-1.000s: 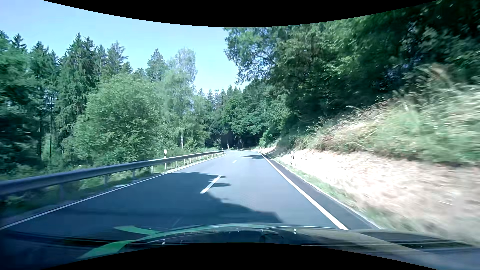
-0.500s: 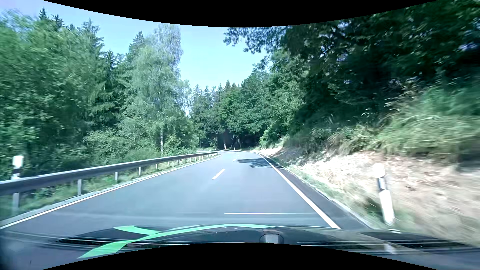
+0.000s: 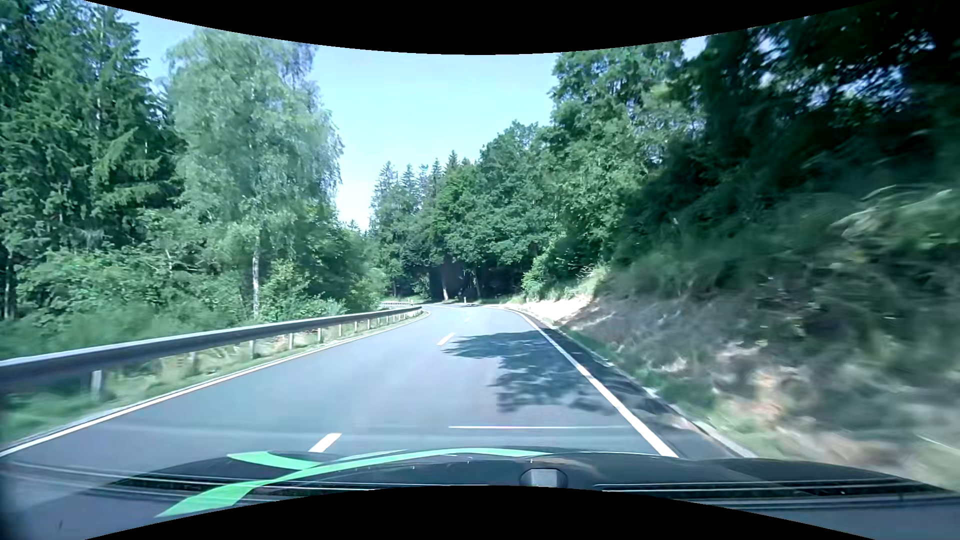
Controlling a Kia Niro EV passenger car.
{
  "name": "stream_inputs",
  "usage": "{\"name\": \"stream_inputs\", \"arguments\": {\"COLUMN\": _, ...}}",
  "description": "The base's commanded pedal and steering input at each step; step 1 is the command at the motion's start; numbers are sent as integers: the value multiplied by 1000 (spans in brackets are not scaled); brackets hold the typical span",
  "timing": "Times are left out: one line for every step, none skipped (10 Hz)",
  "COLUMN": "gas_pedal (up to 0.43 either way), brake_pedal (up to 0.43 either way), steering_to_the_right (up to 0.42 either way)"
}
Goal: Follow the waypoints while adhering to traffic rules and regulations
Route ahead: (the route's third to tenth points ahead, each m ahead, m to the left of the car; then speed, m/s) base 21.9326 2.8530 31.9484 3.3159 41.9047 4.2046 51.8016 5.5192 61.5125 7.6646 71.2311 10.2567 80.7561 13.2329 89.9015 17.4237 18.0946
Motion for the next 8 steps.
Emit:
{"name": "stream_inputs", "arguments": {"gas_pedal": 47, "brake_pedal": 0, "steering_to_the_right": -6}}
{"name": "stream_inputs", "arguments": {"gas_pedal": 59, "brake_pedal": 0, "steering_to_the_right": -8}}
{"name": "stream_inputs", "arguments": {"gas_pedal": 59, "brake_pedal": 0, "steering_to_the_right": -9}}
{"name": "stream_inputs", "arguments": {"gas_pedal": 59, "brake_pedal": 0, "steering_to_the_right": -9}}
{"name": "stream_inputs", "arguments": {"gas_pedal": 79, "brake_pedal": 0, "steering_to_the_right": -9}}
{"name": "stream_inputs", "arguments": {"gas_pedal": 87, "brake_pedal": 0, "steering_to_the_right": -9}}
{"name": "stream_inputs", "arguments": {"gas_pedal": 87, "brake_pedal": 0, "steering_to_the_right": -9}}
{"name": "stream_inputs", "arguments": {"gas_pedal": 110, "brake_pedal": 0, "steering_to_the_right": -10}}
